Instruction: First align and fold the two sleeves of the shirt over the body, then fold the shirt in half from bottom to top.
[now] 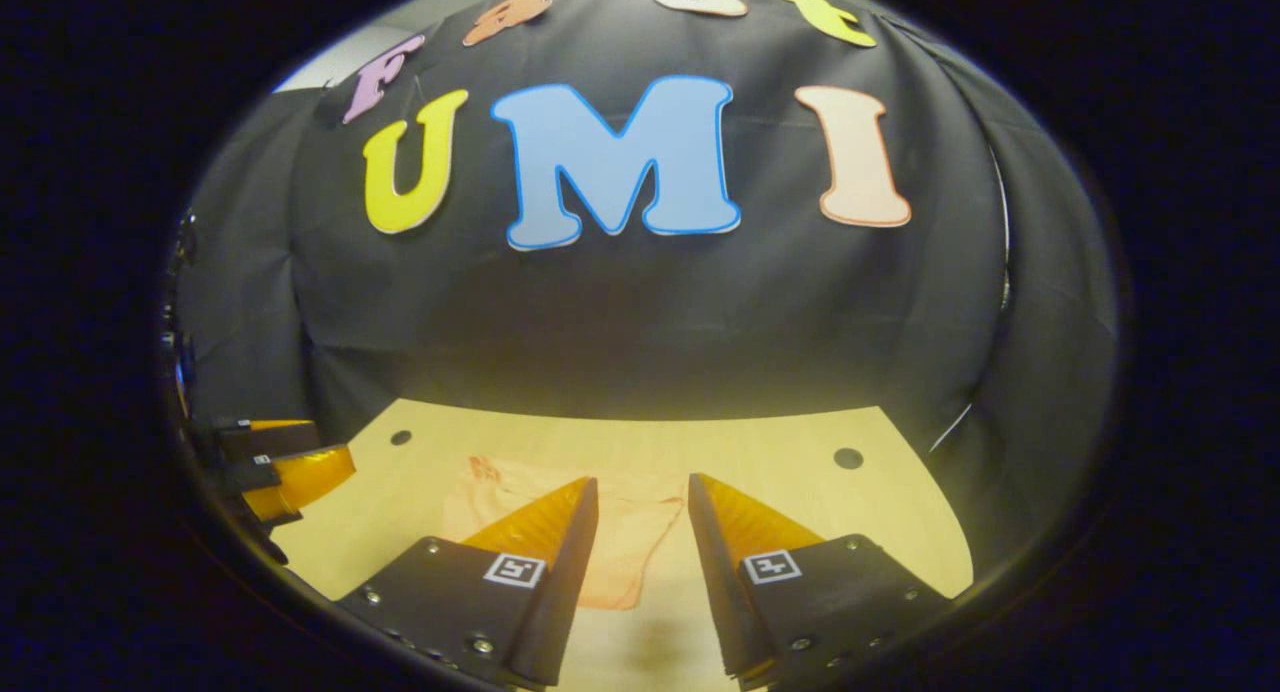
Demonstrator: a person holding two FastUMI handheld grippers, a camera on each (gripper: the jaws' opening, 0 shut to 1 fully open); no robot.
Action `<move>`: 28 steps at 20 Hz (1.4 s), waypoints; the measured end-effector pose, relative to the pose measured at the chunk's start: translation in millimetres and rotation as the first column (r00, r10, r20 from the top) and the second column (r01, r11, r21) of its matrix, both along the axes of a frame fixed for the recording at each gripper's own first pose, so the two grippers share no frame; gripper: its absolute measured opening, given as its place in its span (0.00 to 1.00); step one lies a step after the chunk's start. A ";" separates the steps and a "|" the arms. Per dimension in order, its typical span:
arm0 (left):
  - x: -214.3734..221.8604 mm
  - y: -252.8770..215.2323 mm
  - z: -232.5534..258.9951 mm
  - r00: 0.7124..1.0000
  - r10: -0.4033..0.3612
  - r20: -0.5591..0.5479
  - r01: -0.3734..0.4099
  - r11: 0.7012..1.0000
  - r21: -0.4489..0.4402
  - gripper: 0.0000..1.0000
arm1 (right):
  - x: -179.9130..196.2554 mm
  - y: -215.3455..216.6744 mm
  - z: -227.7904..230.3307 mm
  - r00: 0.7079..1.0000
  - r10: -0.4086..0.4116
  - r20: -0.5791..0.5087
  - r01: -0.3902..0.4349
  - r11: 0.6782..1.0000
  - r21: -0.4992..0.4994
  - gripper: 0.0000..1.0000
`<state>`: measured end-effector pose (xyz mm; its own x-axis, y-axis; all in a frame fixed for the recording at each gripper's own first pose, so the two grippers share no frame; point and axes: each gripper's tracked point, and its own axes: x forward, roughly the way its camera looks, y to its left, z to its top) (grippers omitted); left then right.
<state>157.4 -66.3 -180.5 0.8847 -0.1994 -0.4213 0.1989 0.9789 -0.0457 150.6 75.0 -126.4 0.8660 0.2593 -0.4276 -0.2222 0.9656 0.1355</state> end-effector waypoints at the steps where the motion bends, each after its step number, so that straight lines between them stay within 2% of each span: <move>1: -15.2 0.5 14.7 1.000 0.005 0.013 -0.005 1.000 -0.001 1.00 | -12.5 -4.0 13.5 1.000 -0.001 0.014 0.001 1.000 0.010 0.55; 2: -30.9 0.9 29.2 1.000 0.013 0.025 -0.013 1.000 0.005 0.96 | -24.8 -7.9 25.7 1.000 -0.003 0.028 0.003 1.000 0.020 0.55; 3: -46.0 -0.8 43.7 0.999 0.017 0.044 -0.017 1.000 0.007 1.00 | -35.8 -10.0 38.3 0.999 -0.004 0.042 0.003 1.000 0.030 0.55; 5: -71.5 -3.0 73.0 0.996 0.023 0.081 -0.024 1.000 0.010 0.99 | -57.1 -13.4 59.2 0.997 -0.009 0.072 0.006 0.999 0.048 0.55; 6: -83.5 -3.6 85.5 0.995 0.028 0.098 -0.028 1.000 0.002 0.96 | -74.7 -20.7 69.3 0.996 -0.010 0.091 0.005 0.998 0.056 0.57; 7: -94.9 -4.2 97.2 0.993 0.032 0.113 -0.032 0.999 -0.001 1.00 | -84.6 -23.3 76.8 0.995 -0.008 0.103 0.002 0.998 0.057 0.55; 9: -114.5 0.8 115.8 0.987 0.049 0.152 -0.052 0.999 0.015 1.00 | -102.3 -27.0 85.8 0.993 0.001 0.118 -0.008 0.998 0.056 0.57; 10: -124.4 2.9 123.3 0.984 0.056 0.169 -0.060 0.998 0.017 0.95 | -108.6 -27.2 88.9 0.992 0.007 0.127 -0.014 0.998 0.060 0.55; 11: -135.0 3.2 129.1 0.982 0.065 0.176 -0.068 0.998 0.014 0.99 | -113.3 -28.3 91.4 0.991 0.009 0.134 -0.017 0.998 0.059 0.57; 17: -171.2 16.0 152.8 0.967 0.134 0.215 -0.132 0.991 -0.023 1.00 | -125.7 -42.0 99.1 0.985 -0.037 0.171 0.036 0.999 0.005 0.58; 18: -175.7 23.5 157.2 0.963 0.159 0.220 -0.158 0.987 -0.024 0.99 | -126.6 -38.9 103.2 0.983 -0.036 0.180 0.035 0.999 0.006 0.55; 20: -184.3 35.1 165.1 0.952 0.203 0.228 -0.200 0.979 -0.037 0.99 | -125.9 -26.5 109.1 0.979 -0.012 0.202 0.011 1.000 0.008 0.57; 21: -187.8 42.5 167.6 0.946 0.226 0.234 -0.224 0.974 -0.034 0.99 | -124.8 -17.7 111.3 0.978 0.007 0.209 -0.008 1.000 0.006 0.55; 22: -191.3 51.2 171.2 0.939 0.248 0.240 -0.248 0.968 -0.030 0.99 | -124.9 -7.3 111.5 0.977 0.028 0.210 -0.030 1.000 0.008 0.57; 28: -216.6 83.8 174.5 0.908 0.335 0.251 -0.342 0.939 -0.014 0.99 | -131.1 53.2 124.5 0.962 0.143 0.232 -0.157 0.987 0.044 0.55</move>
